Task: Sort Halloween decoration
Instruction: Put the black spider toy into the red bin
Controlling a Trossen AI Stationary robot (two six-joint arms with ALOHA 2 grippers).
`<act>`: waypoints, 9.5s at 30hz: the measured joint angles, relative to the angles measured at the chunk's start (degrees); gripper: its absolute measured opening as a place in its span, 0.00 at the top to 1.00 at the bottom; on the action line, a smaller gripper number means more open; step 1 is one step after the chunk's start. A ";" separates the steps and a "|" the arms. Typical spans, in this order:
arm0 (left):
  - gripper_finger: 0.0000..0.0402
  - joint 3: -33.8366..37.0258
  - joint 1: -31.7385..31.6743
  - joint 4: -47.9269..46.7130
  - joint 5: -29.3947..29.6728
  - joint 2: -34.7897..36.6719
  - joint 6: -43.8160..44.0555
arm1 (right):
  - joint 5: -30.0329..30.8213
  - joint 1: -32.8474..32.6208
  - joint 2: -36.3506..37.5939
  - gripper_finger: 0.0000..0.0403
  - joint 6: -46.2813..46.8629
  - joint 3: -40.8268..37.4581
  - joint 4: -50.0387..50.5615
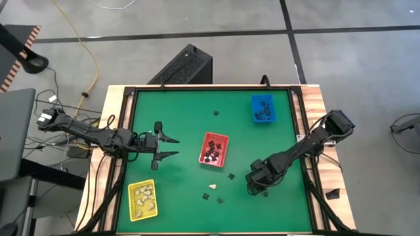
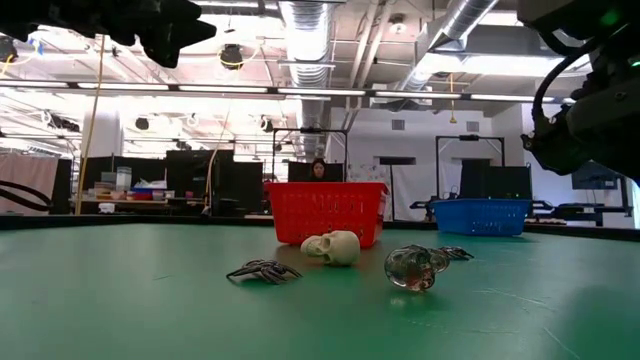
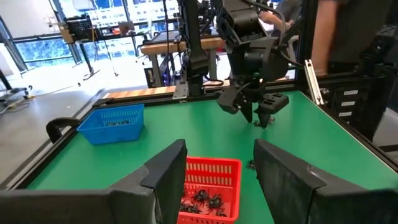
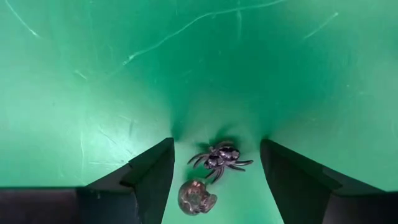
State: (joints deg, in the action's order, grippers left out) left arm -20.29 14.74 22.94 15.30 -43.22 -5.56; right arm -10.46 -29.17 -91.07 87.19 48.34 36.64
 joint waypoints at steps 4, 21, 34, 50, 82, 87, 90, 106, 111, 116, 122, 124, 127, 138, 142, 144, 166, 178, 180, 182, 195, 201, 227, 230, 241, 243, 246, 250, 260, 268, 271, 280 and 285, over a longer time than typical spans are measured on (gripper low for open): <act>0.56 -0.02 0.00 -0.09 0.01 0.00 -0.17 | -0.78 -0.04 -0.02 0.33 1.28 -0.02 -0.13; 0.56 -0.02 0.00 -0.52 0.03 0.00 -0.22 | -4.68 -0.04 -0.13 0.33 4.02 -0.13 -0.32; 0.56 -0.02 0.00 -0.55 0.05 0.00 -0.68 | -4.62 -0.11 -0.15 0.49 3.81 -0.15 -0.36; 0.56 -0.02 0.00 -0.86 0.05 -0.02 -0.66 | -2.86 0.39 0.10 0.51 0.41 -0.15 -1.91; 0.56 -0.04 0.00 -1.69 0.44 0.00 -2.18 | 10.47 25.00 3.92 0.51 -50.73 -0.02 -39.76; 0.56 -0.04 -0.02 -2.09 0.60 0.00 -2.44 | 7.40 27.07 3.71 0.46 -55.49 0.73 -40.34; 0.56 -0.04 -0.09 -2.64 1.05 0.00 -3.15 | 6.81 27.97 3.70 0.42 -56.96 1.58 -40.02; 0.56 -0.04 -0.11 -3.02 1.89 0.00 -3.72 | 14.84 45.98 -9.35 0.39 -69.91 14.48 -35.28; 0.56 -0.04 -0.27 -3.46 1.91 0.00 -3.34 | 20.48 49.42 -17.89 0.40 -70.33 21.99 -27.70; 0.56 -0.04 -0.28 -4.57 1.86 -0.02 -3.48 | 20.30 51.66 -21.30 0.40 -68.30 23.98 -27.25; 0.56 -0.04 -0.31 -5.09 1.60 0.00 -3.76 | 19.70 51.75 -21.68 0.39 -67.05 23.96 -27.91; 0.56 -0.04 -0.37 -5.42 1.62 0.00 -3.85 | 19.70 51.43 -21.70 0.39 -66.27 23.93 -28.14; 0.56 -0.04 -0.97 -5.53 1.50 0.00 -3.79 | 19.66 51.38 -21.80 0.38 -66.22 23.93 -29.00; 0.56 -0.04 -2.21 -5.68 0.65 0.00 -2.31 | 19.79 51.43 -24.54 0.36 -66.06 23.98 -31.20; 0.56 -0.04 -2.36 -5.75 0.06 -0.01 -2.26 | 19.84 50.89 -24.58 0.36 -66.10 23.93 -29.71; 0.56 -0.04 -2.36 -6.05 0.05 0.00 -2.28 | 20.55 50.56 -24.58 0.36 -66.22 23.88 -29.17; 0.56 -0.04 -2.36 -5.97 -0.02 0.00 -1.90 | 22.71 49.81 -24.54 0.37 -64.73 23.54 -28.10; 0.56 -0.04 -2.36 -5.95 0.01 -0.01 -1.90 | 22.58 49.81 -24.32 0.54 -64.97 23.47 -27.82; 0.56 -0.04 -2.36 -5.95 0.01 0.00 -1.90 | 22.46 49.75 -23.99 0.56 -64.99 23.41 -27.64; 0.56 -0.04 -2.36 -5.95 0.01 0.00 -1.91 | 22.37 49.49 -23.21 0.57 -65.07 23.32 -27.03; 0.56 -0.04 -2.36 -6.50 0.03 -0.01 -2.06 | 17.34 39.13 -10.65 0.58 -66.68 23.45 -24.74; 0.56 -0.04 -2.36 -6.51 0.01 -0.01 -2.02 | 16.90 27.87 -8.30 0.58 -65.93 23.44 -23.24; 0.56 -0.04 -2.36 -5.90 0.01 -0.02 -1.41 | 11.16 22.01 -7.50 0.41 -58.50 23.45 -13.10; 0.56 -0.04 -2.36 -5.89 -0.37 -0.02 -1.20 | 7.48 18.60 -7.32 0.41 -58.50 23.47 -11.52; 0.56 0.00 -2.38 0.58 -4.58 -4.95 -1.72 | 21.78 4.93 -7.62 0.41 -47.28 23.47 -0.22; 0.56 0.00 -2.38 1.16 -4.63 -5.68 -1.20 | 25.72 3.48 -7.62 0.41 -45.71 23.47 -0.23; 0.56 0.00 -2.40 0.97 -4.65 -6.57 0.50 | 30.26 2.28 -8.43 0.41 -43.02 22.84 -0.92; 0.56 0.00 -2.43 0.73 -8.17 -6.69 2.61 | 33.01 0.81 -9.54 0.41 -38.33 19.59 -2.32; 0.56 0.00 -2.36 -0.03 -11.63 -6.67 5.63 | 40.77 -3.35 -13.12 0.41 -34.07 15.67 -8.78; 0.56 0.00 -2.36 1.11 -11.66 -6.67 4.79 | 45.64 -4.31 -18.07 0.41 -35.14 15.67 -11.62; 0.56 0.00 -2.36 1.09 -11.69 -6.67 3.98 | 46.62 -4.22 -18.03 0.41 -35.18 15.67 -11.58; 0.56 0.00 -2.36 0.68 -11.70 -6.67 2.80 | 44.60 -2.82 -17.42 0.50 -34.50 12.30 -16.25; 0.56 0.00 -2.36 0.61 -11.78 -6.67 2.79 | 42.91 -2.27 -17.35 0.54 -34.52 11.41 -18.22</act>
State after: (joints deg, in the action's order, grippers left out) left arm -20.29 12.38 23.55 3.52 -49.89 -2.78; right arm 32.45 -31.44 -108.42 52.66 59.75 18.41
